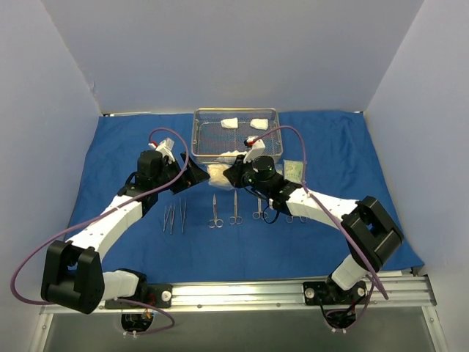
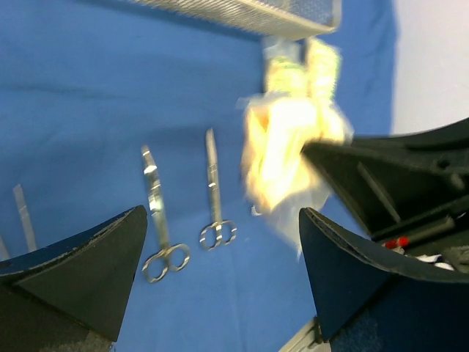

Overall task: Open and lay out the surgical kit
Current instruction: Place the medical item in the surgical kit.

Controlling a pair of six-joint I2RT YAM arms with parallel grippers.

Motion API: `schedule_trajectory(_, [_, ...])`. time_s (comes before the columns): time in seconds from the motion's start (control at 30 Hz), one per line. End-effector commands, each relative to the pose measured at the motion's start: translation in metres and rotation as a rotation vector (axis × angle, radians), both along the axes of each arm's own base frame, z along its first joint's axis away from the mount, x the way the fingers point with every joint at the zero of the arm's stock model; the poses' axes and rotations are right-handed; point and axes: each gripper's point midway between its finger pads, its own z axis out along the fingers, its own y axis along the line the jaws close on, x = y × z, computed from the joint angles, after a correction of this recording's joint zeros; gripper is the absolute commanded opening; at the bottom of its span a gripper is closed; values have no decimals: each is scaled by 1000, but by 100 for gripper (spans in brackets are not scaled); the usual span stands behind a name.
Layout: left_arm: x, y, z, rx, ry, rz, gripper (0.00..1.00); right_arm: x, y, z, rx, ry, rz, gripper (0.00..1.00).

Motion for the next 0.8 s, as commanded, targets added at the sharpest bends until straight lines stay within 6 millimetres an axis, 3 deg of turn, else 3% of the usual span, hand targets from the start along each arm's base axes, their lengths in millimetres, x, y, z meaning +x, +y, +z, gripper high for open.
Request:
schedule_trajectory(0.0, [14, -24, 48, -129, -143, -83, 94, -13, 18, 60, 131, -78, 116, 0])
schedule_trajectory(0.07, [16, -37, 62, -168, -188, -114, 94, -17, 19, 54, 106, -52, 135, 0])
schedule_trajectory(0.2, [18, -48, 66, -152, -210, -117, 96, -17, 20, 59, 93, -60, 149, 0])
schedule_trajectory(0.23, [18, -49, 66, -141, -209, -109, 89, -17, 20, 61, 99, -63, 147, 0])
schedule_trajectory(0.27, [19, -51, 66, -132, -213, -115, 74, -18, 20, 66, 109, -73, 151, 0])
schedule_trajectory(0.37, [21, -48, 63, -112, -198, -85, 45, -20, 20, 74, 127, -87, 160, 0])
schedule_trajectory(0.4, [20, -47, 64, -103, -190, -75, 30, -20, 20, 74, 123, -89, 159, 0])
schedule_trajectory(0.43, [20, -45, 65, -94, -189, -60, 23, -18, 18, 72, 101, -86, 153, 2])
schedule_trajectory(0.5, [18, -33, 67, -45, -175, -1, 11, -16, 14, 68, 65, -88, 142, 8])
schedule_trajectory(0.7, [0, 1, 69, 148, -103, 161, 9, -30, 3, 74, -123, -253, 240, 50])
schedule_trajectory(0.77, [-5, 6, 71, 178, -66, 187, 9, -45, 3, 82, -208, -326, 281, 57])
